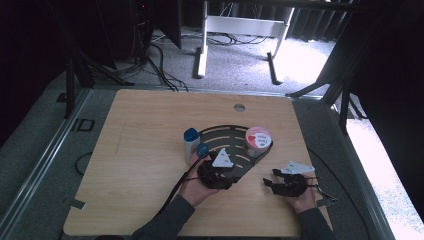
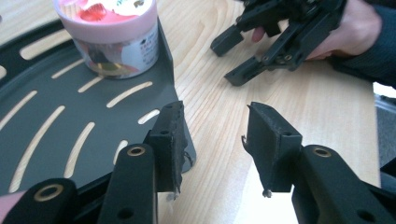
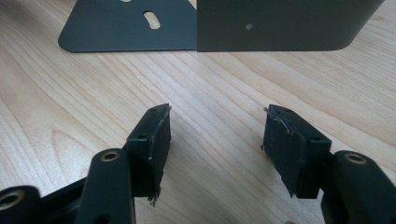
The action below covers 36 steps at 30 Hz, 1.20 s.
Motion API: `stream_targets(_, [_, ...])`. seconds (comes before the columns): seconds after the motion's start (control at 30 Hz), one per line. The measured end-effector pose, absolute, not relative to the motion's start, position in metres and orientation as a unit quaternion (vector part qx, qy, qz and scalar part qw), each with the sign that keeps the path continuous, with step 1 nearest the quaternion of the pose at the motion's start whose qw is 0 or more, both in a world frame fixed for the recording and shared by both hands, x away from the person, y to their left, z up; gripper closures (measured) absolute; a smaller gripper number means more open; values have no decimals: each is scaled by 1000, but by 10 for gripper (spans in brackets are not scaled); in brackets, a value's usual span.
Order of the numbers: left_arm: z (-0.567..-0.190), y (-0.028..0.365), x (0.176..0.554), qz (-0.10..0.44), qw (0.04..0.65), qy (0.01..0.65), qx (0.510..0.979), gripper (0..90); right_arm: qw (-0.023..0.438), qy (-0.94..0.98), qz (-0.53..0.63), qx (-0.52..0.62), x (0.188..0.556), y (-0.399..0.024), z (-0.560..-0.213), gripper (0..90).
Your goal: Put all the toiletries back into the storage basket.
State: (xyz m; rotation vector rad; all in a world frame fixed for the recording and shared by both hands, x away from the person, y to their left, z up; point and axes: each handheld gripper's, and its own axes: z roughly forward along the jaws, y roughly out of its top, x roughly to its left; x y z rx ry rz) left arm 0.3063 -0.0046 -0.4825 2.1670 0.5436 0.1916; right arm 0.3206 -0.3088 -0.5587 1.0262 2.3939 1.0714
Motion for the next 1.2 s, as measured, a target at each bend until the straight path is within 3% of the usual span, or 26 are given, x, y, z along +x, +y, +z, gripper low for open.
stream_targets(0.93, [-479, 44, 298, 82, 433, 230, 867, 594, 157, 843, 375, 351, 322, -309, -559, 371])
stream_targets(1.2, [-479, 57, 295, 88, 434, 241, 864, 703, 157, 844, 375, 350, 322, -309, -559, 367])
